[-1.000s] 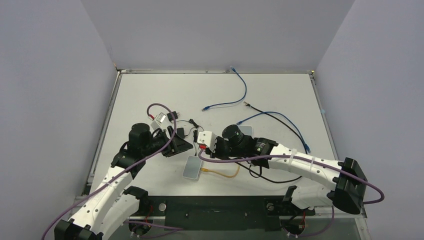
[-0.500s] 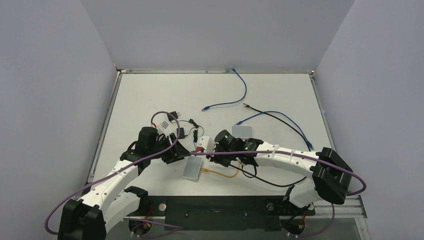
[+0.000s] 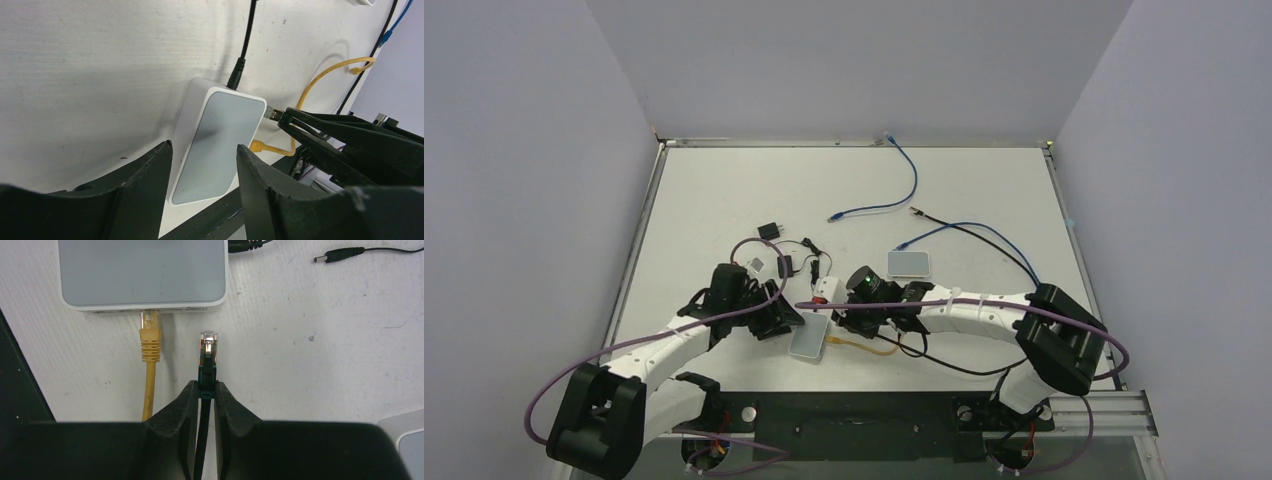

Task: Insert the plug into the switch port
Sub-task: Insert the connector into the switch port.

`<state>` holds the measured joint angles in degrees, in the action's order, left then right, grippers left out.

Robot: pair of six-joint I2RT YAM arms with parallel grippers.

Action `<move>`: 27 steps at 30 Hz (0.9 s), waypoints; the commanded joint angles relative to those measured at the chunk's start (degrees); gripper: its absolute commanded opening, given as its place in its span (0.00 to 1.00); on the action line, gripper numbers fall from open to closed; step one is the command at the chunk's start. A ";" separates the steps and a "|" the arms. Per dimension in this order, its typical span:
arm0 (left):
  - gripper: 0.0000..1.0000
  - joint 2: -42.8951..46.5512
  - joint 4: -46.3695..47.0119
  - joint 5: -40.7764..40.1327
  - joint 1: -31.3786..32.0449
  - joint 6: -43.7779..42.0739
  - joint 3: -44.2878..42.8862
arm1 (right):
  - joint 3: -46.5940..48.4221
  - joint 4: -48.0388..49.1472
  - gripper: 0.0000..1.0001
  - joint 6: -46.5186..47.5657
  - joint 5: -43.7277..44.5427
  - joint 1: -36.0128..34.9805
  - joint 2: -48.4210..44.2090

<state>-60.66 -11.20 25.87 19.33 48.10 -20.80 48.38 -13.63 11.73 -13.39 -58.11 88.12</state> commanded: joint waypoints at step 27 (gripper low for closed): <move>0.47 -5.55 9.26 1.64 -0.33 0.22 1.72 | -1.13 11.11 0.00 -2.98 -4.48 -1.21 2.67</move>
<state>-66.24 -4.84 26.41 19.33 48.82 -19.22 47.33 -6.35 9.76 -17.23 -58.92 91.81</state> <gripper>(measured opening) 0.468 0.112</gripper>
